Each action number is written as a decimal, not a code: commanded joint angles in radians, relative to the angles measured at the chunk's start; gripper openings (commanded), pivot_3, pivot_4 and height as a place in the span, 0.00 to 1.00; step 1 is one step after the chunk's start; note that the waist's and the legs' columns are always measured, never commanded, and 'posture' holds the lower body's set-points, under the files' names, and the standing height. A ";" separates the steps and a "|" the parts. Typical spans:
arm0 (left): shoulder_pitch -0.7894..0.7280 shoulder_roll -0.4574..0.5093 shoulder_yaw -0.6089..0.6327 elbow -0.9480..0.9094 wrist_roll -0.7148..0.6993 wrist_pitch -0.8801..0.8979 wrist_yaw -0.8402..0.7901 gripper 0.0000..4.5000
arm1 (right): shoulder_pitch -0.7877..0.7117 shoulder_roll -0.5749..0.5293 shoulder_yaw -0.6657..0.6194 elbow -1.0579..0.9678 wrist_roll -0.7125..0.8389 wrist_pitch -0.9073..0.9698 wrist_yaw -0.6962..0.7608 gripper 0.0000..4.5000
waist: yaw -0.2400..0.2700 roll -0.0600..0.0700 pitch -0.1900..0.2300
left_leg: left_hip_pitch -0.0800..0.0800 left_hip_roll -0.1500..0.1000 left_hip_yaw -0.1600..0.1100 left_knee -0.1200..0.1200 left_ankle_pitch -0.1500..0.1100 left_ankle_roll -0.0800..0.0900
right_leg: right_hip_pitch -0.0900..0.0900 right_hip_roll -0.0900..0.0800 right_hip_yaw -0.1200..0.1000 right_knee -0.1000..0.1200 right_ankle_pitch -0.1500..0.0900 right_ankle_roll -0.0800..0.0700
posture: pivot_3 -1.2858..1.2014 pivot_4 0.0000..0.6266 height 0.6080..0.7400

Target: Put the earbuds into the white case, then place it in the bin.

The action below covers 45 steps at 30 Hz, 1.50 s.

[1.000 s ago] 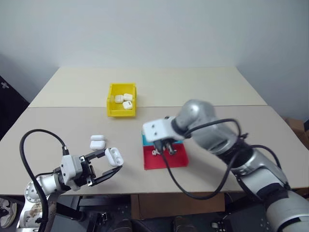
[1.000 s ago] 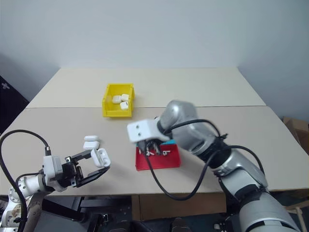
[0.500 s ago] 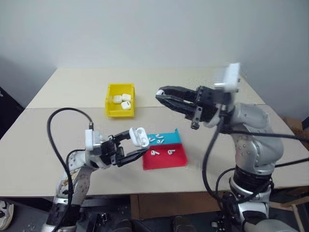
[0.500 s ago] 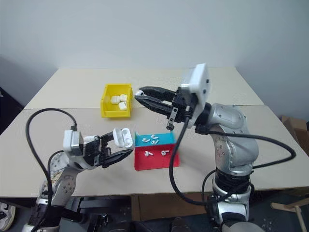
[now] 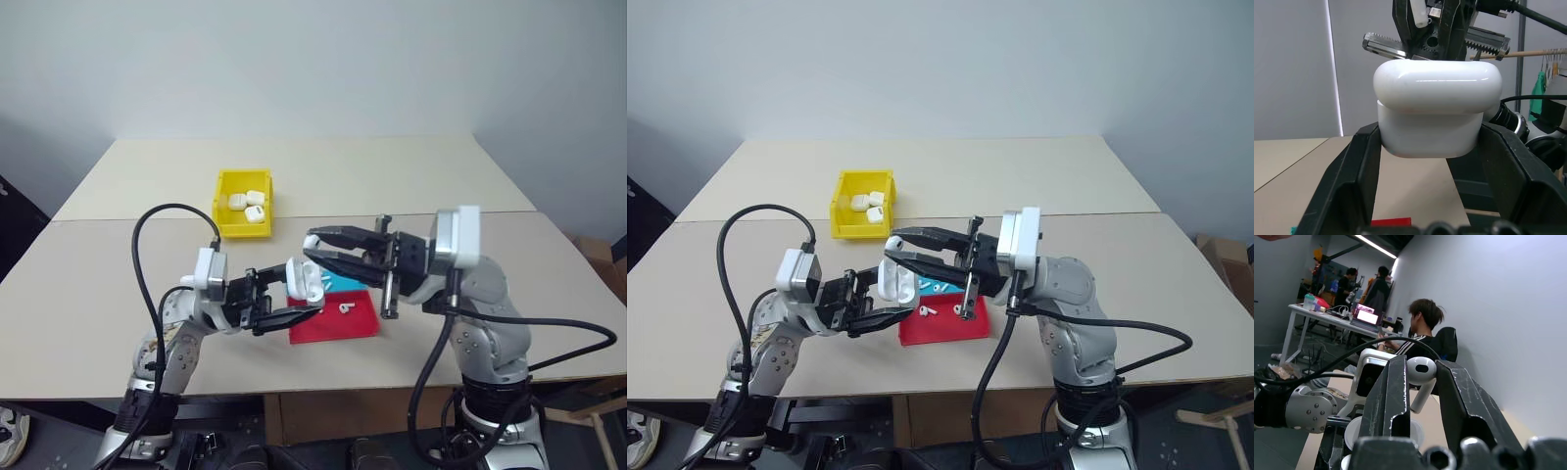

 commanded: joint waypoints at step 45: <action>-0.021 -0.040 0.015 0.020 0.047 -0.043 -0.022 0.61 | 0.014 -0.202 0.156 0.112 -0.064 -0.210 0.070 0.47 | 0.003 0.000 0.000 | 0.000 0.000 0.000 0.000 0.000 0.000 | 0.000 0.000 0.000 -0.001 0.000 0.000 | 0.52 0.24 1.00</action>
